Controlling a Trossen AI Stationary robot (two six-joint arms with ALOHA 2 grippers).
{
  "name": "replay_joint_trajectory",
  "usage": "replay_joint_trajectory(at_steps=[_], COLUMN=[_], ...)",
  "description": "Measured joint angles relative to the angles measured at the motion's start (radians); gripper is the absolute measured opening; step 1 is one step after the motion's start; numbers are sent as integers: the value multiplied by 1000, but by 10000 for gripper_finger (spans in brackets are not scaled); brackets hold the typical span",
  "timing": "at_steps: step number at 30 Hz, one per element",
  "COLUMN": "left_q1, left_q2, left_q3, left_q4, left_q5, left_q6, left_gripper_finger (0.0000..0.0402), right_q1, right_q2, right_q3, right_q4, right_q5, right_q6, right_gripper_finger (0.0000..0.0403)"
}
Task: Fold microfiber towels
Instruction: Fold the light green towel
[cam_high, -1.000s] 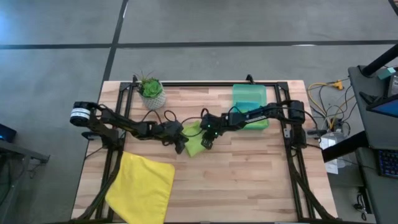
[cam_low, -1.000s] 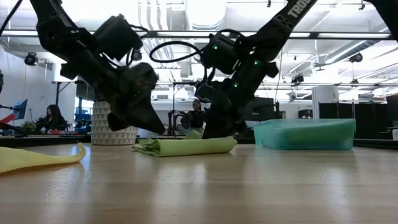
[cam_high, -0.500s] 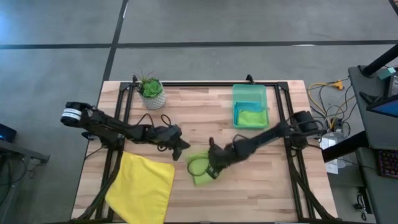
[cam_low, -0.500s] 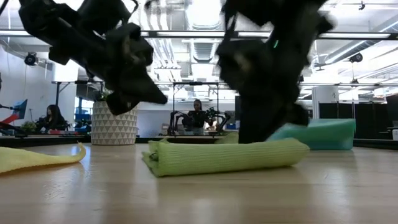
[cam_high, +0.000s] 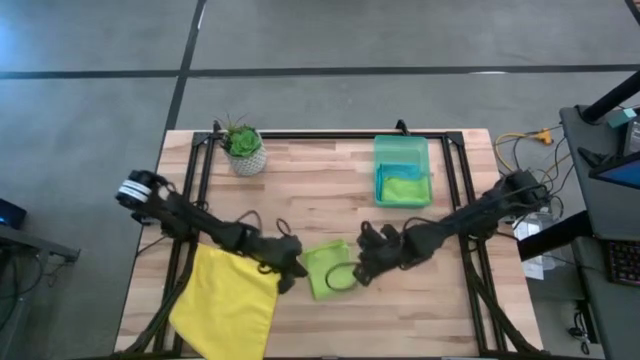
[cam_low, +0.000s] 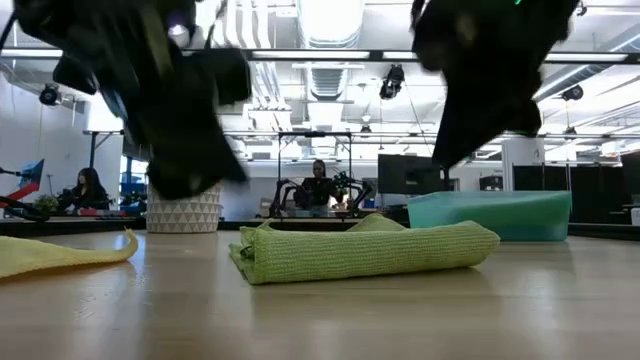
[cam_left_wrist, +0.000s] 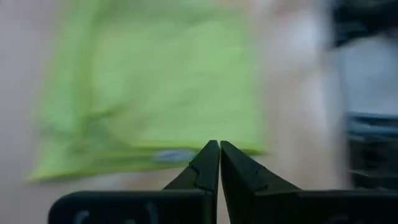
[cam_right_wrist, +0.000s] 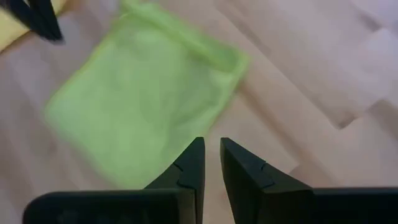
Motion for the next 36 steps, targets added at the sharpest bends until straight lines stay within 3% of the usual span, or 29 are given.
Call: replay_joint_trajectory(at_steps=[3, 6, 10, 16, 23, 30, 36], left_q1=[-18, -11, 4, 19, 76, 130, 100], left_q2=[62, 113, 206, 335, 339, 274, 251], left_q3=[82, 166, 256, 402, 473, 526, 523], left_q4=[-139, -288, -328, -311, -342, -335, -281], left_q5=[-147, -203, -194, -191, -197, -85, 14], left_q6=[-59, -76, -50, 109, 355, 466, 543], left_gripper_finger=[0, 0, 0, 0, 0, 0, 0], right_q1=[-30, -38, -33, 20, 145, 210, 211], right_q2=[0, 5, -22, -90, -195, -268, -257], right_q3=[-30, -56, -76, -108, -176, -380, -455], right_q4=[-4, -9, -3, -13, 134, 497, 538], right_q5=[-11, -20, -39, -51, -23, -28, -29], right_q6=[-7, -22, -47, -89, -262, -268, -401], right_gripper_finger=[47, 47, 48, 48, 47, 47, 48])
